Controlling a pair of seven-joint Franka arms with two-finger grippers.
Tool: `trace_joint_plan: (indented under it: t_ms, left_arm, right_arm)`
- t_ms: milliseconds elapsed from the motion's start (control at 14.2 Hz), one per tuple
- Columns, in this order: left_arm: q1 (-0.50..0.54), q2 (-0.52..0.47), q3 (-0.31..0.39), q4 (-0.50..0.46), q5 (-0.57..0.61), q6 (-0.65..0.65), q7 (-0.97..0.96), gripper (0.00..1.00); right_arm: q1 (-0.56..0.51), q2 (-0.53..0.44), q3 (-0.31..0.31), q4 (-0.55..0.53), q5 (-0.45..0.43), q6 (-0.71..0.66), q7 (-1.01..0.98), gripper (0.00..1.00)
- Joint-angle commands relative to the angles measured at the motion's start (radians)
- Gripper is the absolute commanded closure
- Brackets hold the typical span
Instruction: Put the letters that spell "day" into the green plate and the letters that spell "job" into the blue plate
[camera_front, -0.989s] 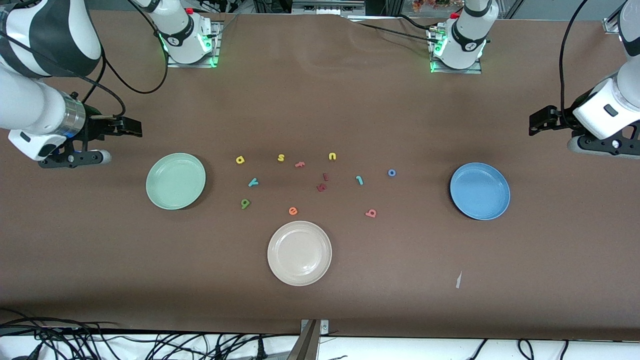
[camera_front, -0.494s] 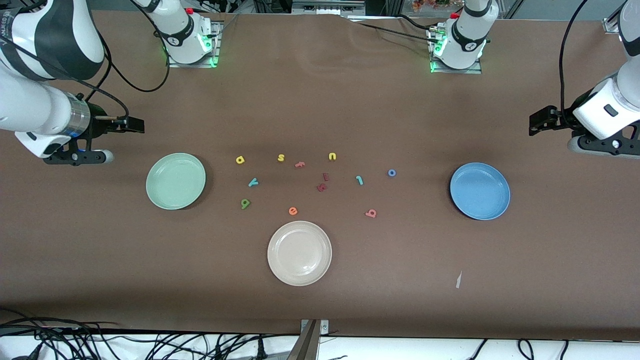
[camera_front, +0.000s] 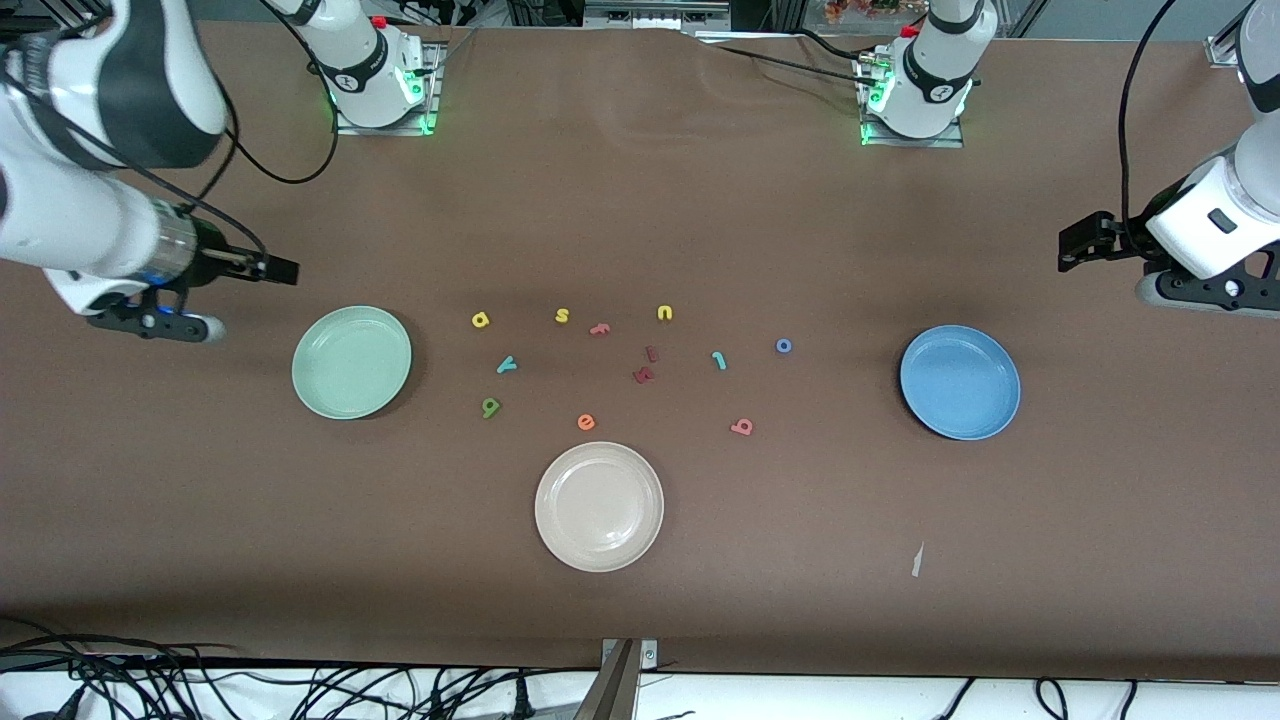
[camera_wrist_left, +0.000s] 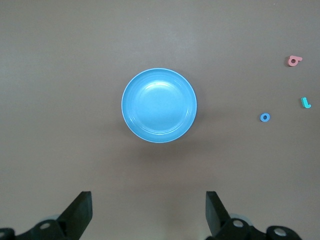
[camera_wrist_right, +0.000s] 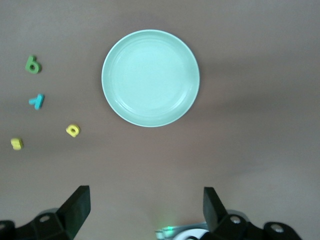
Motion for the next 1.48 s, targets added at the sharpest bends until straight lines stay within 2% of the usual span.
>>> trace_joint_plan:
  t_ms: [0,212,424,565,706,777,918,1130,1271,1412]
  left_arm:
    - [0.006,0.005,0.0,0.016,0.007,-0.002,0.009,0.0]
    - [0.006,0.005,0.0,0.014,0.007,-0.002,0.008,0.0]
    - [-0.015,0.035,-0.008,0.013,0.004,0.011,-0.015,0.0]
    - [-0.031,0.076,-0.036,-0.006,-0.04,0.064,-0.082,0.0]
    - [-0.035,0.133,-0.101,-0.018,-0.053,0.124,-0.168,0.0]
    - [-0.035,0.165,-0.135,-0.019,-0.054,0.151,-0.222,0.0]
    - [-0.035,0.225,-0.203,-0.039,-0.054,0.237,-0.315,0.0]
    - [-0.035,0.276,-0.281,-0.131,-0.056,0.426,-0.427,0.0]
    - [-0.055,0.3,-0.303,-0.202,-0.054,0.558,-0.486,0.0]
    - [-0.089,0.356,-0.301,-0.211,-0.053,0.598,-0.529,0.0]
  right_arm:
    - [0.071,-0.003,0.001,-0.118,-0.013,0.164,0.186,0.0]
    - [0.107,0.041,0.002,-0.206,-0.017,0.374,0.387,0.0]
    - [0.188,0.151,0.001,-0.197,-0.016,0.46,0.58,0.01]
    - [0.223,0.219,0.001,-0.197,-0.016,0.545,0.755,0.01]
    - [0.236,0.282,0.001,-0.171,-0.013,0.605,0.841,0.03]
    - [0.243,0.319,0.001,-0.128,-0.011,0.614,0.873,0.09]
    - [0.284,0.415,0.001,-0.016,-0.011,0.613,0.956,0.27]
    - [0.337,0.514,-0.001,0.087,-0.014,0.614,1.068,0.27]
    - [0.352,0.524,-0.001,0.089,-0.016,0.614,1.071,0.27]
    - [0.367,0.543,-0.002,0.072,-0.022,0.613,1.073,0.27]
